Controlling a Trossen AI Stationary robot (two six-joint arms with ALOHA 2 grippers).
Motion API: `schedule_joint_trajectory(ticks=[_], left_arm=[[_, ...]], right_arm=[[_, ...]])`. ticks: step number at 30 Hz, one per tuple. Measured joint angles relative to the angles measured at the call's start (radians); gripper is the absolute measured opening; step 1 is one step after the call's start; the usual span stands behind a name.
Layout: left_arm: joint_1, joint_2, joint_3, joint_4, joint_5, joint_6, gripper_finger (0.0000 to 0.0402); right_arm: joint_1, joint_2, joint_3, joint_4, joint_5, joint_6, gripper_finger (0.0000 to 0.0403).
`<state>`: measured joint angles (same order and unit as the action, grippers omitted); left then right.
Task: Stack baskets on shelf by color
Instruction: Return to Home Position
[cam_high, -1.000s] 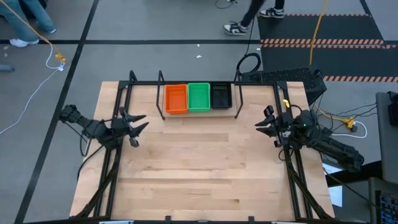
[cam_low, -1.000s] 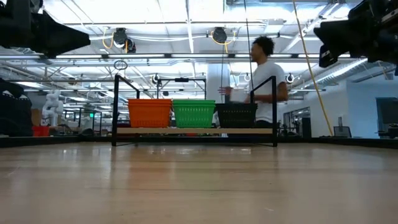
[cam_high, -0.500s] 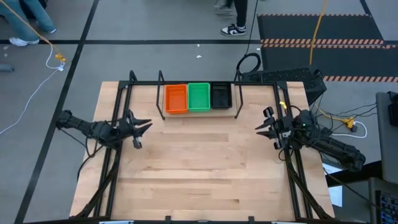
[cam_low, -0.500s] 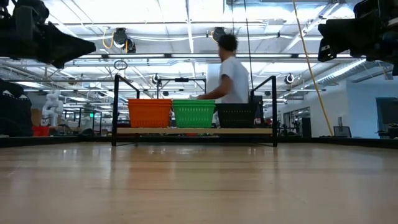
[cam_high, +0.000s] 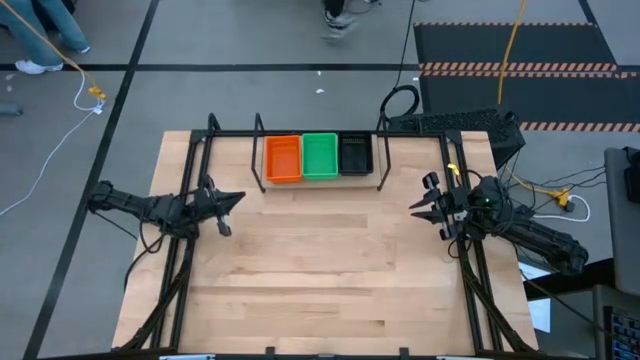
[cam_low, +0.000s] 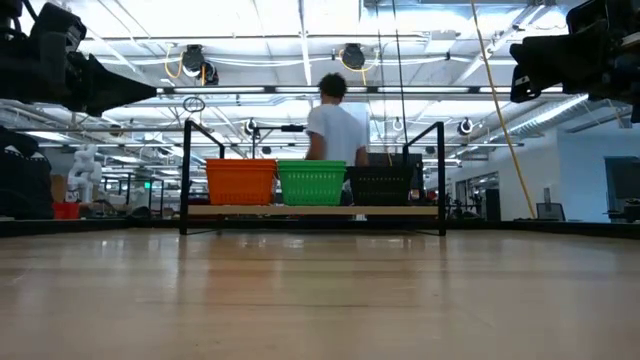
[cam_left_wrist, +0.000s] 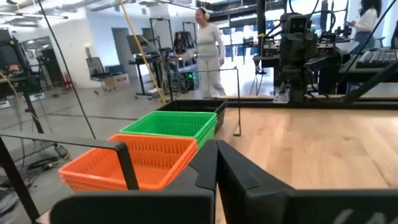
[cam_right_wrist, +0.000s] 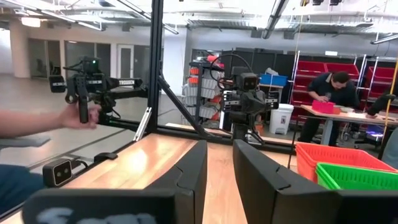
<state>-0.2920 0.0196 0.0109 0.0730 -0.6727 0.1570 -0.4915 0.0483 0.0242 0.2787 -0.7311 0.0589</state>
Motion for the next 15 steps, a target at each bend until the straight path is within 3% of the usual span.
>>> schedule_joint_trajectory(ticks=[15], left_arm=[[0.000,0.000,0.000,0.003,0.000,-0.005,0.0041]], right_arm=[[0.000,0.000,0.000,0.000,0.000,0.000,0.0070]])
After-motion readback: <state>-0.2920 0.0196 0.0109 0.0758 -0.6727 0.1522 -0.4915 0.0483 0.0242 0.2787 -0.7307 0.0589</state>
